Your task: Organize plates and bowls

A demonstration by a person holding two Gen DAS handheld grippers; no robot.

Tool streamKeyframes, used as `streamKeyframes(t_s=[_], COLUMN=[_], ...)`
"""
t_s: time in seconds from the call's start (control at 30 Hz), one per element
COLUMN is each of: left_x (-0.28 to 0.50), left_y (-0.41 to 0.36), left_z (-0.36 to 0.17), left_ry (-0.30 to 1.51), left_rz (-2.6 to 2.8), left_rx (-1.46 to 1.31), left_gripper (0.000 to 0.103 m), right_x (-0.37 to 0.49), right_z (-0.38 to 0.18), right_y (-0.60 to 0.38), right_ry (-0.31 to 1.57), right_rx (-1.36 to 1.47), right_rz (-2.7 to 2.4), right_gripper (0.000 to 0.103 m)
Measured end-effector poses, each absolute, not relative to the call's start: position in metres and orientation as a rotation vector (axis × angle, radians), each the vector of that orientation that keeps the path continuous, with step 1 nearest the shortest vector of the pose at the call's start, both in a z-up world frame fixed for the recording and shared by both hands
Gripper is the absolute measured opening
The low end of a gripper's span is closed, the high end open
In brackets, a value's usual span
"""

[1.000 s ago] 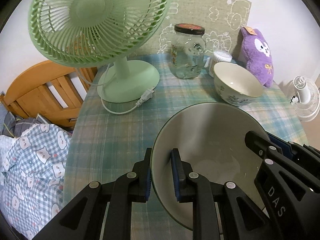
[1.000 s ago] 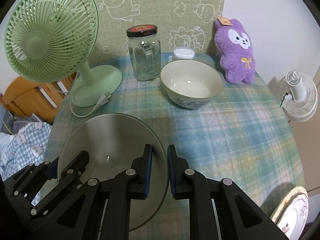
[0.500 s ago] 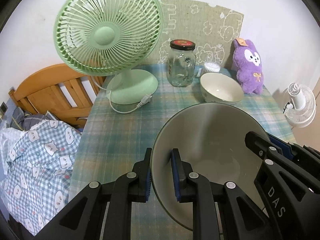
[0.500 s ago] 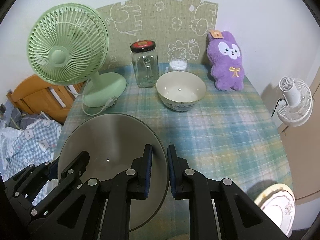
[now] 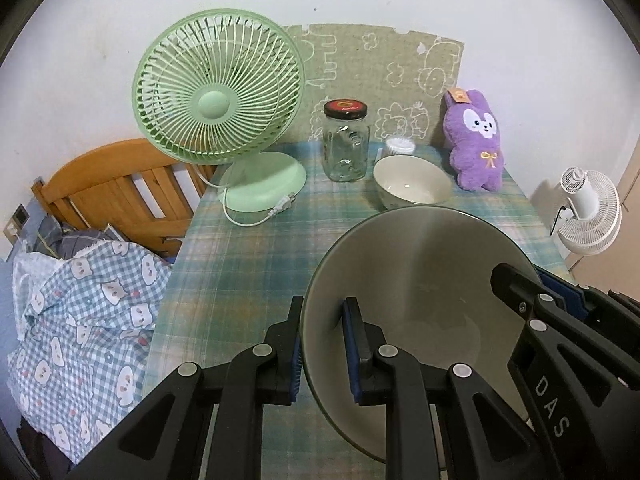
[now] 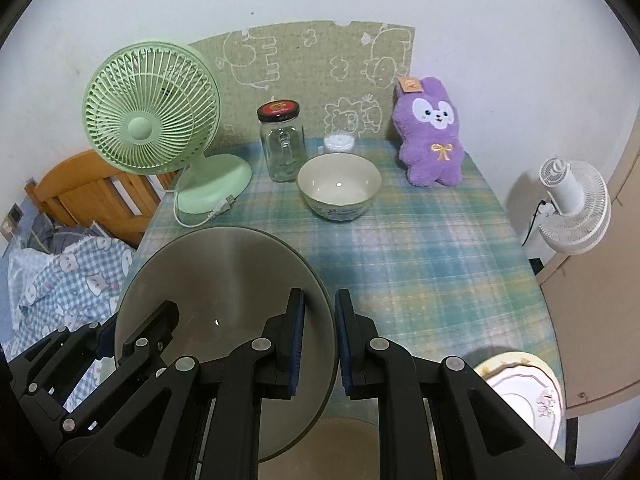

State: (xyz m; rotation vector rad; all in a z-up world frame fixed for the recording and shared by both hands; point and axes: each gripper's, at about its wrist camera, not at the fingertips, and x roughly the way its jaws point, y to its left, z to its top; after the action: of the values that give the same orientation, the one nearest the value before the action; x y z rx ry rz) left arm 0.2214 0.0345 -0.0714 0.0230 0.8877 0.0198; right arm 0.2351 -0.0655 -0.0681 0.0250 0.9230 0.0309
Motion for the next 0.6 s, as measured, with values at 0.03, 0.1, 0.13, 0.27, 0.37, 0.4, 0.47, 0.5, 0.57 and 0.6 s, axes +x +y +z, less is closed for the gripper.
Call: streamKeyframes(t_s=[0.03, 0.1, 0.13, 0.27, 0.37, 0.4, 0.47, 0.5, 0.57, 0.6], left_x=[0.219, 0.213, 0.211, 0.199, 0.19, 0.187, 0.182, 0.179, 0.173, 0.171], left_y=[0.033, 0.027, 0.026, 0.017, 0.011, 0.009, 0.006, 0.003, -0.002, -0.003], left_z=[-0.07, -0.067, -0.066, -0.063, -0.063, -0.063, -0.064, -0.065, -0.068, -0.068], left_ry=[0.886, 0.881, 0.879, 0.876, 0.877, 0.878, 0.883, 0.884, 0.889, 0.889], left_rz=[0.021, 0.024, 0.026, 0.037, 0.045, 0.047, 0.054, 0.056, 0.06, 0.061], left_rx=[0.022, 0.019, 0.017, 0.014, 0.015, 0.017, 0.019, 0.021, 0.019, 0.019], left_gripper=[0.016, 0.016, 0.016, 0.016, 0.016, 0.016, 0.016, 0.016, 0.016, 0.016], right_x=[0.233, 0.227, 0.224, 0.214, 0.205, 0.202, 0.196, 0.194, 0.188, 0.185], right_z=[-0.066, -0.063, -0.062, -0.058, -0.058, -0.058, -0.06, -0.061, -0.063, -0.064], right_y=[-0.068, -0.073, -0.075, -0.083, -0.09, -0.092, -0.097, -0.098, -0.103, -0.105], right_ry=[0.921, 0.916, 0.914, 0.911, 0.914, 0.914, 0.919, 0.92, 0.923, 0.924], right_rx=[0.026, 0.026, 0.027, 0.028, 0.031, 0.031, 0.034, 0.035, 0.036, 0.037], right_rz=[0.031, 0.033, 0.035, 0.044, 0.052, 0.053, 0.06, 0.061, 0.066, 0.066], right_gripper=[0.018, 0.018, 0.018, 0.018, 0.018, 0.018, 0.018, 0.018, 0.018, 0.018])
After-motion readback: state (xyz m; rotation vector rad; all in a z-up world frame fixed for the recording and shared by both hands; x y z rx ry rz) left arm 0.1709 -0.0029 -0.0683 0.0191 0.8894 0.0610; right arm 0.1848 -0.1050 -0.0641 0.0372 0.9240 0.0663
